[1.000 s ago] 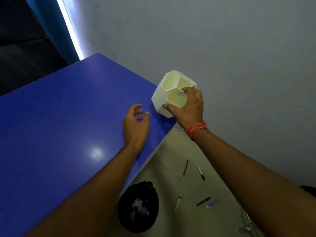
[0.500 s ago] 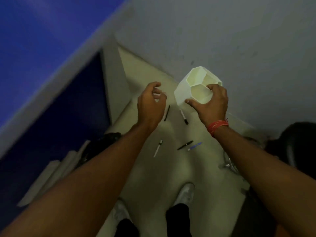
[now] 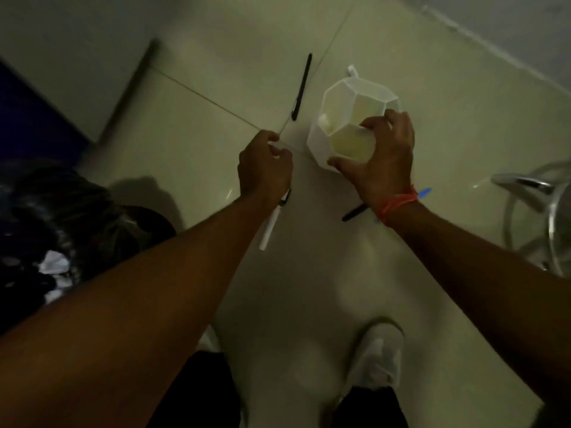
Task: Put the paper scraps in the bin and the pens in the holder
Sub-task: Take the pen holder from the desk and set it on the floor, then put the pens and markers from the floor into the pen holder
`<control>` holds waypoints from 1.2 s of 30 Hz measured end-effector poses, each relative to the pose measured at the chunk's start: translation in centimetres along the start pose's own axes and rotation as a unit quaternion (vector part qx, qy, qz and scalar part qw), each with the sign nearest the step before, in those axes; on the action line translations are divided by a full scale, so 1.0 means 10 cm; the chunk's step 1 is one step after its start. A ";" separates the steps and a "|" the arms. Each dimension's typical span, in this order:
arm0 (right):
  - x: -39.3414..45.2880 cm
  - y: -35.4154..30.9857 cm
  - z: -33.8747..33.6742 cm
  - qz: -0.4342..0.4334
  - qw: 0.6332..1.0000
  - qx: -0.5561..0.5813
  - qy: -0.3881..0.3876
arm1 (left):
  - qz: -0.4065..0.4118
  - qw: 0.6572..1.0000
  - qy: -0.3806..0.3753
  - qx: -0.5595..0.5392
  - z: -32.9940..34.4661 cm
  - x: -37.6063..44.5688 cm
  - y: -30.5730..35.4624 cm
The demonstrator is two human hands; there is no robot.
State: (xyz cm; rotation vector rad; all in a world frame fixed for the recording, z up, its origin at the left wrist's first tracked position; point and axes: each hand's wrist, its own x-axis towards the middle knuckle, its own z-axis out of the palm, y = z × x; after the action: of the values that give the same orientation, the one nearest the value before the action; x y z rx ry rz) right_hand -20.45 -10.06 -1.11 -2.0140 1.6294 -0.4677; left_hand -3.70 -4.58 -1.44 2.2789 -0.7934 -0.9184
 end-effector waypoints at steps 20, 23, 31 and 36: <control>0.26 1.12 0.03 0.125 0.982 0.058 0.130 | 0.197 0.913 -0.055 0.352 0.48 1.42 0.54; 0.15 1.32 -0.13 0.203 0.976 -0.021 0.073 | 0.188 0.946 -0.046 0.260 0.27 1.28 0.64; -0.31 1.36 0.02 0.276 0.952 -0.111 -0.063 | 0.265 0.962 -0.012 0.070 0.01 0.42 0.49; -0.09 1.19 -0.01 0.282 0.957 -0.058 -0.013 | 0.280 0.957 -0.007 0.075 -0.14 0.17 0.48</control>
State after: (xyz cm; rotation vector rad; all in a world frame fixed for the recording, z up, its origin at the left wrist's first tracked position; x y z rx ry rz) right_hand -30.21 -11.04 -7.82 -1.5121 2.1450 -0.1341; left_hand -3.14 -8.61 1.92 1.9902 -1.4580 -0.6211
